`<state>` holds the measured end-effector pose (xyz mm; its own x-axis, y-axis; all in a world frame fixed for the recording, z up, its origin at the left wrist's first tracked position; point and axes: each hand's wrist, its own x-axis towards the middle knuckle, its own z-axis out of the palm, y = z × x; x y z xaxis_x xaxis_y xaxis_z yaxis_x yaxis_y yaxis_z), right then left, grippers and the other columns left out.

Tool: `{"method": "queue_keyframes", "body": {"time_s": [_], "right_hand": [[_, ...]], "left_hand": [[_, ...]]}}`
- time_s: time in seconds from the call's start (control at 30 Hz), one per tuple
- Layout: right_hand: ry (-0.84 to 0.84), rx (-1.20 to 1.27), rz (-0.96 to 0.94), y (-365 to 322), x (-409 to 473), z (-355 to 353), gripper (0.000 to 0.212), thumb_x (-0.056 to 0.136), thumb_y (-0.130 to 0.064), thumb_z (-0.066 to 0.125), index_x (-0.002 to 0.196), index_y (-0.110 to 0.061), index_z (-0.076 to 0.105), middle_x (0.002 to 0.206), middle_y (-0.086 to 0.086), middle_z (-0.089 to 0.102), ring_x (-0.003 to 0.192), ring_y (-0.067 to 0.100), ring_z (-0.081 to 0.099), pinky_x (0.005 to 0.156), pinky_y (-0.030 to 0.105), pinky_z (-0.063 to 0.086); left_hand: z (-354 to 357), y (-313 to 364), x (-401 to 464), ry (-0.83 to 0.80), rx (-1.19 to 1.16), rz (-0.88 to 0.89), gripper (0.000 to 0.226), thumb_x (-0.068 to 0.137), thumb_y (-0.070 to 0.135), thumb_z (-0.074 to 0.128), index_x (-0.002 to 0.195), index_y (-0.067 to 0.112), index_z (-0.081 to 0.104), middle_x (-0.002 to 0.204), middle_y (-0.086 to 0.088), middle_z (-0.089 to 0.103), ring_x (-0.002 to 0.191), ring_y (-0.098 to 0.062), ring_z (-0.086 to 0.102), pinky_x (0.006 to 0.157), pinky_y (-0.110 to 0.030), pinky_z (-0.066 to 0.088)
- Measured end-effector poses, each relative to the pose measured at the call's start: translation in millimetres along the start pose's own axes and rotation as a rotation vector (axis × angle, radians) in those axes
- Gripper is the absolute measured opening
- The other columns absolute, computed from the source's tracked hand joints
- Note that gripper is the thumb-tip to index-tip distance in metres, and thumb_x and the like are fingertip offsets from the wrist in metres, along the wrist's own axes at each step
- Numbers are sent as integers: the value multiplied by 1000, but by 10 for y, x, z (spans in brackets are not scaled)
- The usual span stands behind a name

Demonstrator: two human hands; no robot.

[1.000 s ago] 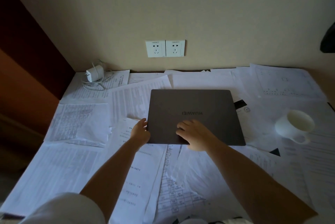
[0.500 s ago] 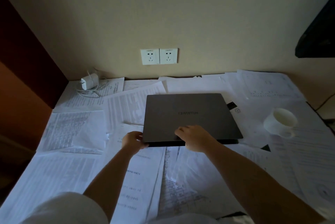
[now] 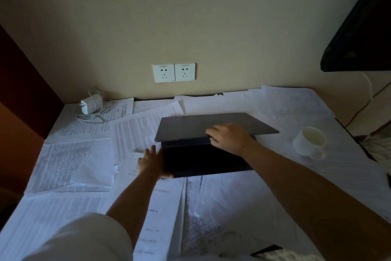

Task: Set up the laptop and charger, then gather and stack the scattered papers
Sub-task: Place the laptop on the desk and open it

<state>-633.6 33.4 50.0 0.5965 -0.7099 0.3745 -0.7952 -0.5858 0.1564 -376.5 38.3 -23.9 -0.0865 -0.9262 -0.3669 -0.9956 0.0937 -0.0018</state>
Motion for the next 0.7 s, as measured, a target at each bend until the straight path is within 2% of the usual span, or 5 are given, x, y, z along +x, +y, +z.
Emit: {"method": "queue_keyframes", "body": {"time_s": [0.07,0.2,0.47,0.6,0.7], "right_hand": [[124,-102,26,166,134,-75,22,75,-22,75,59,-13,63,52,1,54,44,19,52,42,23,42],[288,-201,286,261,357,-105,34,76,-41,68,57,-13,63,66,1,59,64,21,56,53,28,40],[487,238,644,625,959,-30,35,61,-24,88,67,0,63,73,12,55,64,26,55,56,18,35],[574,201,659,753,1172,96,34,84,-33,68,82,2,66,84,15,58,77,28,57,69,21,43],[509,224,599,743,1139,217,45,93,-37,50,108,2,64,107,19,58,96,28,57,82,26,49]], "left_hand": [[-35,21,79,-11,118,99,117,67,63,72,153,20,5,157,-8,10,144,-31,14,113,-47,29],[-28,63,190,-53,166,122,124,67,56,76,152,15,-3,160,-9,-3,147,-31,1,119,-50,11],[-44,74,304,-132,186,26,115,79,35,73,150,6,-12,159,-13,-8,147,-28,-4,120,-45,5],[-44,61,401,-151,220,16,110,83,39,68,150,9,-14,158,-12,-15,147,-29,-9,119,-49,2],[-70,12,426,-189,245,28,115,82,43,69,149,10,-19,157,-12,-21,146,-30,-13,117,-51,0]]}}
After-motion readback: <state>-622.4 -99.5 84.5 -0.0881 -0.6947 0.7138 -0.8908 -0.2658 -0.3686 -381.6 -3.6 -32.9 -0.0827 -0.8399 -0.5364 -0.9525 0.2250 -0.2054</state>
